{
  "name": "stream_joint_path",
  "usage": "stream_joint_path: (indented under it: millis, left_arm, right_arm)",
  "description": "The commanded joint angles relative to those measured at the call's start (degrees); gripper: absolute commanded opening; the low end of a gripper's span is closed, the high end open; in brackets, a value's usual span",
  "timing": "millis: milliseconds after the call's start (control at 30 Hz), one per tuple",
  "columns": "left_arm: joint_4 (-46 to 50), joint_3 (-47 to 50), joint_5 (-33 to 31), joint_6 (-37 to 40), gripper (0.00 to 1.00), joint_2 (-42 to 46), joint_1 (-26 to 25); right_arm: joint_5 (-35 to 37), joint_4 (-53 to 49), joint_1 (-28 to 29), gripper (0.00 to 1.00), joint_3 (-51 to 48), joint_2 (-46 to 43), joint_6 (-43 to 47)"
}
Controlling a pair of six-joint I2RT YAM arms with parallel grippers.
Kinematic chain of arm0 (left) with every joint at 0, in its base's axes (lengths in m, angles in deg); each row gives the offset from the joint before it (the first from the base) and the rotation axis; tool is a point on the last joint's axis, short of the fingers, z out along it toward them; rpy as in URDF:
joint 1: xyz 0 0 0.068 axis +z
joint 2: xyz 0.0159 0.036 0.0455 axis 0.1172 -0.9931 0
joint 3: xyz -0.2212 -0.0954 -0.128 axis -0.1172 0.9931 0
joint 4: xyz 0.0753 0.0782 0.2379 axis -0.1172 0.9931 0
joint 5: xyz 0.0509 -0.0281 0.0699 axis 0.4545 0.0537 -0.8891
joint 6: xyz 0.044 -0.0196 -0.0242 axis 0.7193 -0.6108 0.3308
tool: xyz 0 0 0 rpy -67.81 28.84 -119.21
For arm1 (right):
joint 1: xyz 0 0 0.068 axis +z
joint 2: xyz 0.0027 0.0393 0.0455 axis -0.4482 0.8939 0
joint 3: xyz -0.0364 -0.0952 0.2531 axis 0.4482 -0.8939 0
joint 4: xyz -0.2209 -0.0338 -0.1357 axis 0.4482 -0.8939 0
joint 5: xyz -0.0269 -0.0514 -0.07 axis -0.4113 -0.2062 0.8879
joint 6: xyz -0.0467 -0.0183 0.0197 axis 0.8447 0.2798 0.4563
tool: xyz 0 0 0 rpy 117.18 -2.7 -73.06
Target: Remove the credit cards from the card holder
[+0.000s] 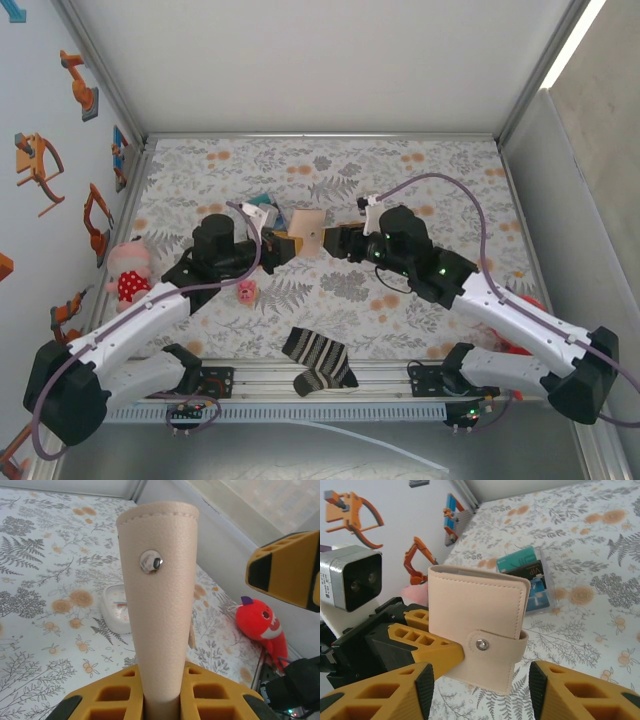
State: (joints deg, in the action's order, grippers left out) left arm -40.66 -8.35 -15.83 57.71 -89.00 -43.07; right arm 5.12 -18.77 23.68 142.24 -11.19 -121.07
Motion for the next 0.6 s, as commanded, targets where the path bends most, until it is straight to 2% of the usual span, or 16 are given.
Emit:
stream_joint_path:
  millis: [0,200,567]
  left_arm:
    - [-3.4,-2.3,-1.0,1.1,0.11,-0.7,-0.2]
    - [-4.0,-1.9,-0.9,0.5,0.11,-0.8,-0.2]
    - [-4.5,-1.6,-0.5,-0.3,0.08,-0.9,-0.2]
  right_arm:
    - [5.1,-4.1,1.1,0.52,3.6,3.0,-0.8]
    - [5.3,-5.5,1.6,0.41,7.3,8.4,-1.3]
    - [2.9,-3.3,1.8,0.41,9.8,12.9,-1.3]
